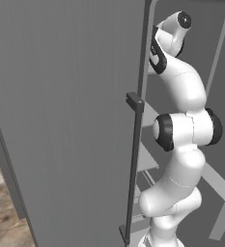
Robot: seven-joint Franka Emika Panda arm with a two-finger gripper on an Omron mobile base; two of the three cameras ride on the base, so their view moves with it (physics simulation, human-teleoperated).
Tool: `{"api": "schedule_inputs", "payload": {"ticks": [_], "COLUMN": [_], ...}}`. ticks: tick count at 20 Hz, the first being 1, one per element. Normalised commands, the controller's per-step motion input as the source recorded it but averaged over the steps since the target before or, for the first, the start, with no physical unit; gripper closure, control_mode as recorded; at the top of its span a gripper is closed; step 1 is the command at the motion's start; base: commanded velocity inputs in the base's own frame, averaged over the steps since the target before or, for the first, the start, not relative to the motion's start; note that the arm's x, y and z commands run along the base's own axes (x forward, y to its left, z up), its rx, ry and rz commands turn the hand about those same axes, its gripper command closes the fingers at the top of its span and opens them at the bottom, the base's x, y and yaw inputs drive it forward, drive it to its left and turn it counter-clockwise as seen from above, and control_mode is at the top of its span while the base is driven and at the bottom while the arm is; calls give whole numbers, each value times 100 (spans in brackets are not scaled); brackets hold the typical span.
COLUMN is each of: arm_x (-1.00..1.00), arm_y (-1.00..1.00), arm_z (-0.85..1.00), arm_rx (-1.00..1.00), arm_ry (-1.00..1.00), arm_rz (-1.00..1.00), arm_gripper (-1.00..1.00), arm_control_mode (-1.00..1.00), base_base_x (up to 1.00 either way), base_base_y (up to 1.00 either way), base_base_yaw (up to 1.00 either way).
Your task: Take the bottled waters from the counter and place them in the freezer to freeze. Close the freezer door after placing the bottles.
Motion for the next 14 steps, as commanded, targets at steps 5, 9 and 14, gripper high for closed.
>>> {"api": "schedule_inputs", "payload": {"ticks": [5, 9, 14], "arm_x": [-30, -34, -44], "arm_y": [0, 0, 0], "arm_z": [0, 0, 1], "arm_rx": [0, 0, 0], "arm_ry": [-11, -9, -12], "arm_rz": [0, 0, 0], "arm_gripper": [-100, -100, -100], "arm_control_mode": [-100, -100, -100], "base_base_x": [0, 0, 0], "base_base_y": [0, 0, 0], "base_base_yaw": [0, 0, 0]}}
